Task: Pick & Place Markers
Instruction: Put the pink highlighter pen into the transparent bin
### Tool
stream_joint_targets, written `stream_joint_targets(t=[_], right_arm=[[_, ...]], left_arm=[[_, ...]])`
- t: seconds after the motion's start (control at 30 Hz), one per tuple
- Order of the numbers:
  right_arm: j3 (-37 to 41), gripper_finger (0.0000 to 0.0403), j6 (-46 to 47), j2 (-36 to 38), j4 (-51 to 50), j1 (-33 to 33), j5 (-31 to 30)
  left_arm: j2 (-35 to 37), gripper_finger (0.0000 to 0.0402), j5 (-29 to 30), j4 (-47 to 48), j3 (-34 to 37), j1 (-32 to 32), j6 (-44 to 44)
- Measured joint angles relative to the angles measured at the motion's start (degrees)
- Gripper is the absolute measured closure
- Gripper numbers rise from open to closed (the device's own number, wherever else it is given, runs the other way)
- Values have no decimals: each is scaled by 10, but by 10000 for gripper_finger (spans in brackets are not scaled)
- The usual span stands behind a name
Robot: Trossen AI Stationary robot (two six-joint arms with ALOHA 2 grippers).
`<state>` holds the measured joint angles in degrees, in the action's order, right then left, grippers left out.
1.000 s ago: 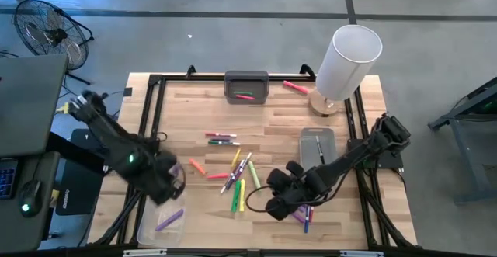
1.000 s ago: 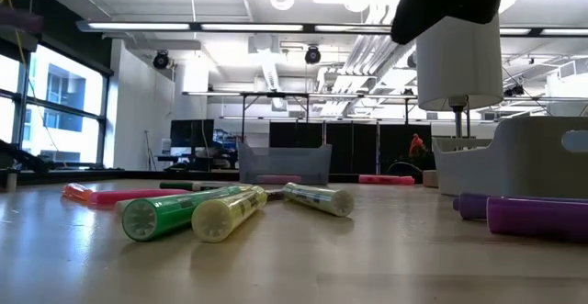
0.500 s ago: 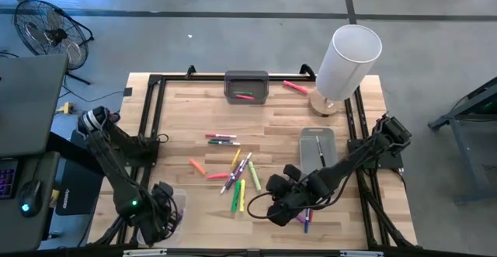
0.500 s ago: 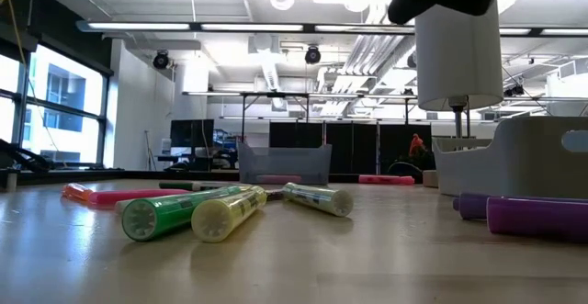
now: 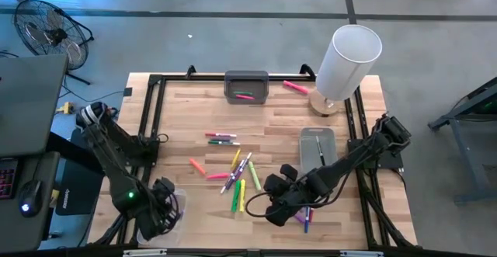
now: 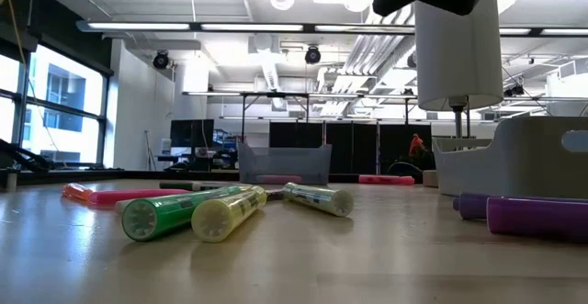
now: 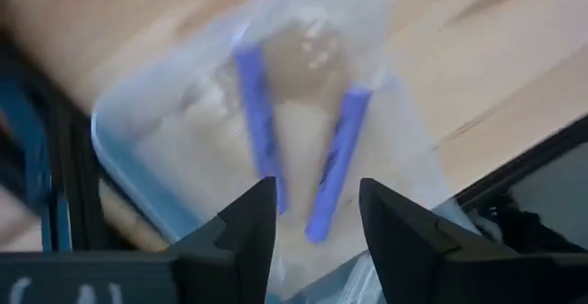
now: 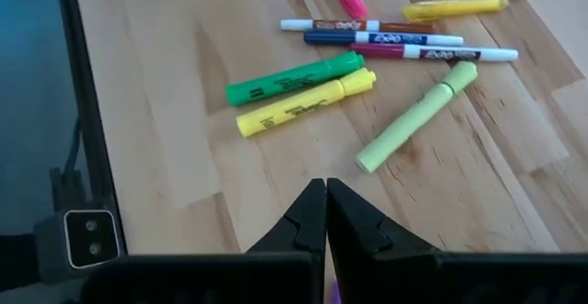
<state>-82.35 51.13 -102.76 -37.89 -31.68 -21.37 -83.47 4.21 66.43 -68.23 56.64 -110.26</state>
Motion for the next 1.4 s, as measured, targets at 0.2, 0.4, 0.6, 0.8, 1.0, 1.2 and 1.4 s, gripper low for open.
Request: stream_joint_targets(t=[0.2,0.4,0.6,0.8,1.0,1.2,1.4], right_arm=[[-1,403,14,0,-1,20,4],[-1,403,28,0,-2,38,7],[-1,403,41,0,9,68,8],[-1,403,45,0,39,81,-12],[-1,403,74,0,38,93,-21],[-1,403,100,0,44,116,-16],[-1,403,97,0,36,136,-11]], left_arm=[[51,309,55,41,0,-48,146],[65,393,64,57,0,-123,388],[65,395,78,48,4,-186,580],[123,400,71,-31,75,-234,744],[237,401,67,-59,179,-303,787],[349,401,52,-96,245,-352,821],[395,401,52,-97,257,-380,850]])
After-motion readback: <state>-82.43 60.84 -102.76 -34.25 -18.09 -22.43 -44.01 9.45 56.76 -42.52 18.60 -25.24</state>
